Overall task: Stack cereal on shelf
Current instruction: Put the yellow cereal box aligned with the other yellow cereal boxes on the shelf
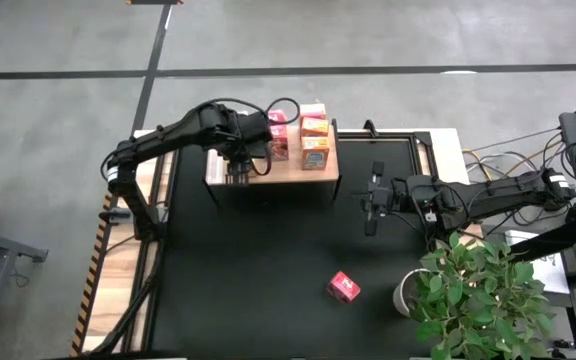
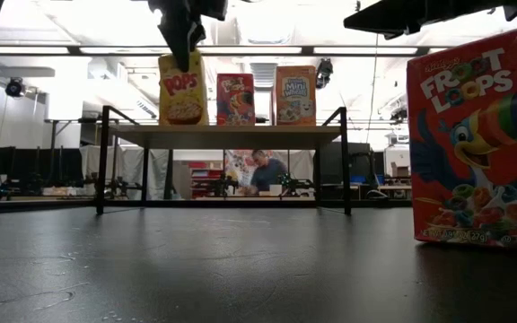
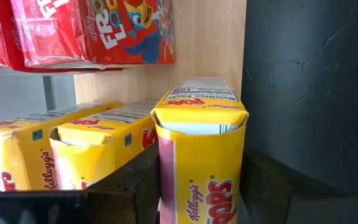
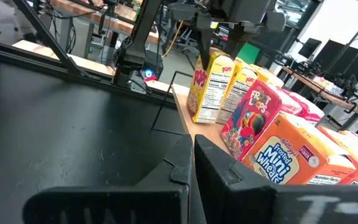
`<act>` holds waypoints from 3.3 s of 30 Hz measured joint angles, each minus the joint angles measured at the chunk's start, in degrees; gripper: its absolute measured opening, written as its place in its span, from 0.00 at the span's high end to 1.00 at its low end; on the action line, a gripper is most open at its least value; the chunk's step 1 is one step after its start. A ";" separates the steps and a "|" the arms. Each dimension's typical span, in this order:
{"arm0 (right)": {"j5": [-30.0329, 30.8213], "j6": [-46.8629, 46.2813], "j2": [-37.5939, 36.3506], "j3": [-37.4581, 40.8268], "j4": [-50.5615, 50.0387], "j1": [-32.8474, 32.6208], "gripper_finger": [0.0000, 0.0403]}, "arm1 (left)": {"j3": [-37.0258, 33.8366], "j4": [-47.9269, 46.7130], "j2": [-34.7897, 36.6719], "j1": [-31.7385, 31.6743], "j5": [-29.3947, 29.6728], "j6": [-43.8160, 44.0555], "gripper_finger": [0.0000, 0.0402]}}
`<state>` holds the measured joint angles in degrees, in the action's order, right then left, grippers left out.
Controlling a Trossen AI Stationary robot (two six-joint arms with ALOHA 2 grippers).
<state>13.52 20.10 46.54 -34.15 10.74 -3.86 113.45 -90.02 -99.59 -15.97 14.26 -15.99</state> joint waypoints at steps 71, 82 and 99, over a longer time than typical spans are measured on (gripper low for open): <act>0.02 0.46 0.00 0.00 -0.26 0.02 0.98 | -6.83 13.47 0.31 2.66 6.14 10.91 0.91; 0.02 0.46 0.00 0.00 -0.26 0.02 0.98 | -4.76 13.71 0.33 3.95 6.16 12.70 0.91; 0.02 0.46 0.00 0.00 -0.65 0.02 0.98 | 12.88 8.08 1.88 17.04 6.19 9.48 0.91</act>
<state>13.54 20.56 46.54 -34.15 10.10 -3.84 126.33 -81.93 -97.71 1.08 20.45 -6.50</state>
